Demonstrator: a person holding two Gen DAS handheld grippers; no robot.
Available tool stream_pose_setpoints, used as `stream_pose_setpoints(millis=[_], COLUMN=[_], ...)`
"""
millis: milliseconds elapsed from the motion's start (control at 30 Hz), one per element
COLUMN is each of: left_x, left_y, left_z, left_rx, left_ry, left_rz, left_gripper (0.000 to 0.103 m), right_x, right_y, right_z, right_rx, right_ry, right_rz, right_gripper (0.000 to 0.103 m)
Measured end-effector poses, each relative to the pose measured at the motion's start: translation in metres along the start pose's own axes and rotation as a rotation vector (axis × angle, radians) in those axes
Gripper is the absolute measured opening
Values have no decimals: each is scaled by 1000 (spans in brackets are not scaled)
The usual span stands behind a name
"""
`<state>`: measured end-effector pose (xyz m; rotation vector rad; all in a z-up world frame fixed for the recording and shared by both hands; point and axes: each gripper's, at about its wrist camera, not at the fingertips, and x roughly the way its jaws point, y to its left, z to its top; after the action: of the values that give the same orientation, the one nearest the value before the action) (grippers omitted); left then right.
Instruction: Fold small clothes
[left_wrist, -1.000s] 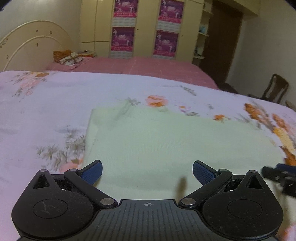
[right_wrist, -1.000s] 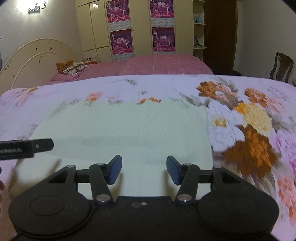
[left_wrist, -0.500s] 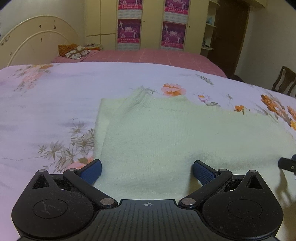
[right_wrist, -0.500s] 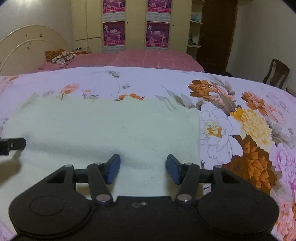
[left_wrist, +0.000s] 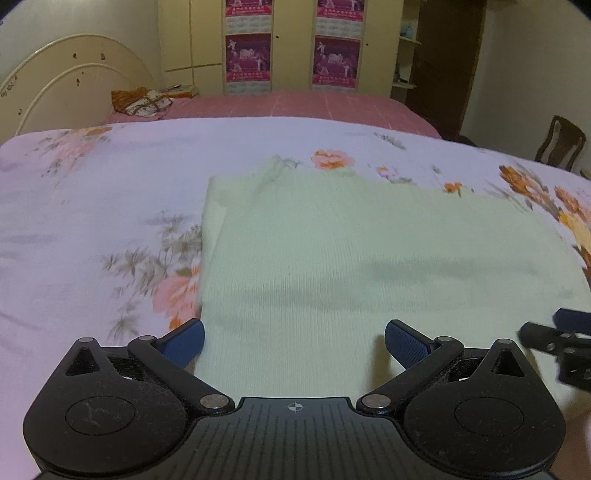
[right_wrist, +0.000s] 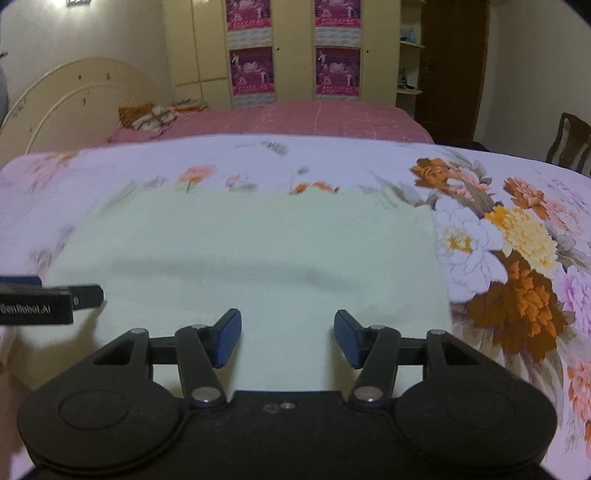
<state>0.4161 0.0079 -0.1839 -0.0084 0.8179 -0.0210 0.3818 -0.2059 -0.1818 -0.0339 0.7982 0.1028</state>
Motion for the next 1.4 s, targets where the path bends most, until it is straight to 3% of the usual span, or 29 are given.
stream_pose_setpoints(millis=[333,500,967,1100,1233,1400], left_x=[-21,-28,-41,-45,-45,-40], left_y=[11,12,19,16,19,21], left_z=[-21,-33,-58,-65,-65,-63], left_rx=[-42,-48,-143,-130,-203,-299], left_ry=[40,66,107,92,73,40], left_rz=[-23,-35,-60,-62,-77,-159], left_gripper=[103,103,103,103,103,103], right_x=[-23,-18,-32,-31,-27,-22], right_y=[5,12,3,4,6,9], right_z=[-12,-28,-34,-34,-33,-31], right_rx=[41,4,46,49,40,32], right_ry=[-5,44,23,21,21,14], right_rz=[30,13,13,17,19,24], right_gripper=[56,57,57,57,57,58])
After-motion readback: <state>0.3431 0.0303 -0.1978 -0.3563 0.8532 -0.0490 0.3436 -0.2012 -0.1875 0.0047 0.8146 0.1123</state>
